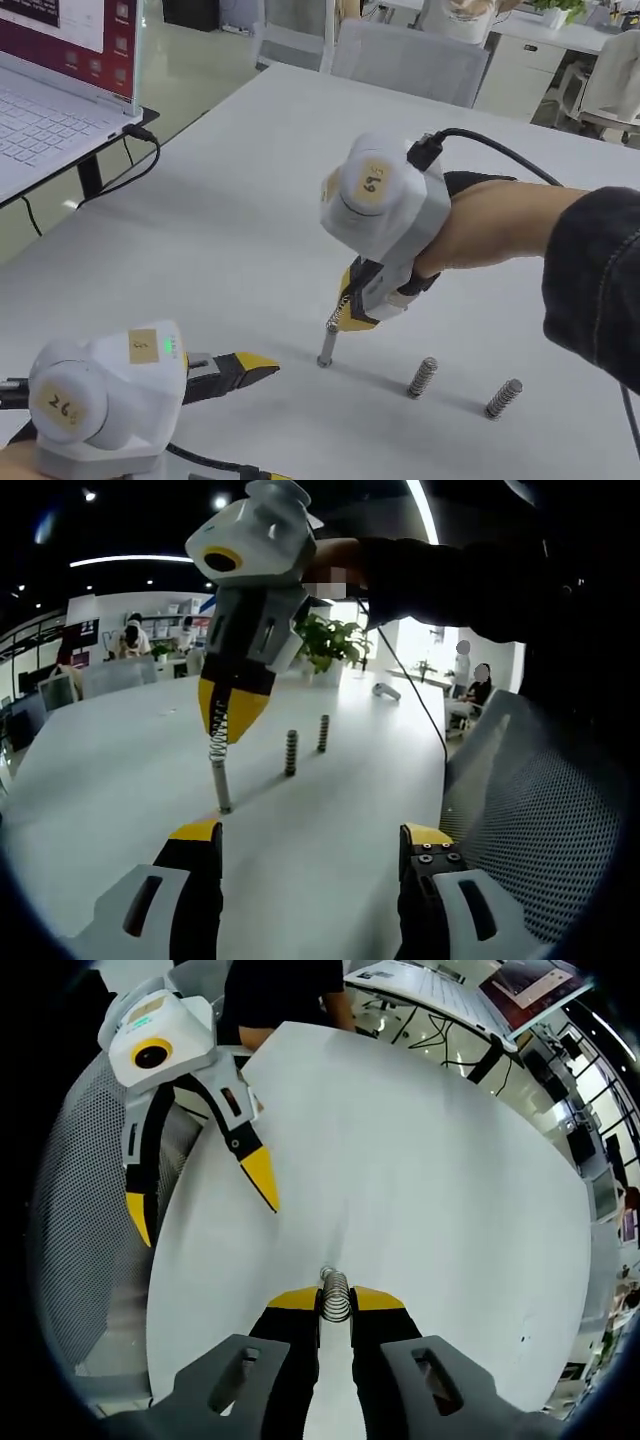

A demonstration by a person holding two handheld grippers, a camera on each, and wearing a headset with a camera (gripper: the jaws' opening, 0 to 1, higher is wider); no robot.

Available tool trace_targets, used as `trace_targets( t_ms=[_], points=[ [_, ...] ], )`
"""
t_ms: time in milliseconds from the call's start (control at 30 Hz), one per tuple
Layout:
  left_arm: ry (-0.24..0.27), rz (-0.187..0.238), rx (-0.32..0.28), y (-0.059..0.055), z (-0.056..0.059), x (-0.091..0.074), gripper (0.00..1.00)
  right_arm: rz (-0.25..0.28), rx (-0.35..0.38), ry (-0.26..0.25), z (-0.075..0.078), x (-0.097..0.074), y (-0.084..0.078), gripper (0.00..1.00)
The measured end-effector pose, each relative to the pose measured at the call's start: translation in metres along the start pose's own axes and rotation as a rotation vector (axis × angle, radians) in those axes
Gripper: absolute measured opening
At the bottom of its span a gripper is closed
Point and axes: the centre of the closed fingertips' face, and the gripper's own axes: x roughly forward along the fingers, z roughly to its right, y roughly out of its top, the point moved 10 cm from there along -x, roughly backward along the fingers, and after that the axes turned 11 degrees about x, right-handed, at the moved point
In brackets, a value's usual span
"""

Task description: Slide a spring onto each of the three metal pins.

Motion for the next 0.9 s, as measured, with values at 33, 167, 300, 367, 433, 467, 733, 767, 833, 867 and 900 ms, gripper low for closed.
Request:
trace_targets(
  t_ms=[33, 167, 300, 367, 433, 467, 733, 767, 833, 867, 900],
  points=[
    [0.001, 0.000, 0.000, 0.000, 0.000, 0.000, 0.68, -0.002, 0.000, -0.001, 0.001, 0.001, 0.000, 0.09],
    [0.004, 0.000, -0.002, 0.000, 0.000, -0.001, 0.67, -0.014, -0.004, -0.001, 0.001, 0.003, 0.000, 0.09],
    [0.006, 0.000, -0.004, -0.001, 0.000, -0.001, 0.67, -0.029, -0.004, 0.001, 0.003, 0.006, -0.002, 0.09],
    [0.006, 0.001, -0.005, -0.002, 0.000, -0.001, 0.67, -0.030, -0.001, 0.005, 0.003, 0.007, -0.001, 0.09],
    [0.006, 0.000, -0.004, -0.002, 0.000, -0.001, 0.67, -0.033, -0.002, 0.006, 0.003, 0.009, -0.001, 0.09],
    [0.006, -0.001, -0.004, -0.001, 0.000, -0.001, 0.67, -0.038, -0.001, 0.009, 0.004, 0.011, -0.001, 0.09],
    [0.004, -0.003, -0.008, -0.002, 0.001, -0.001, 0.66, -0.055, 0.005, 0.023, 0.004, 0.016, 0.000, 0.09],
    [0.003, -0.003, -0.008, -0.002, 0.001, 0.000, 0.66, -0.056, 0.005, 0.024, 0.004, 0.016, 0.000, 0.09],
    [0.002, -0.003, -0.007, -0.002, 0.001, 0.000, 0.66, -0.059, 0.008, 0.023, 0.005, 0.015, 0.000, 0.09],
    [0.002, -0.003, -0.007, -0.002, 0.001, 0.000, 0.66, -0.060, 0.008, 0.024, 0.005, 0.015, 0.000, 0.09],
    [0.002, -0.002, -0.008, -0.001, 0.001, 0.000, 0.66, -0.063, 0.006, 0.024, 0.005, 0.015, 0.000, 0.09]
  ],
)
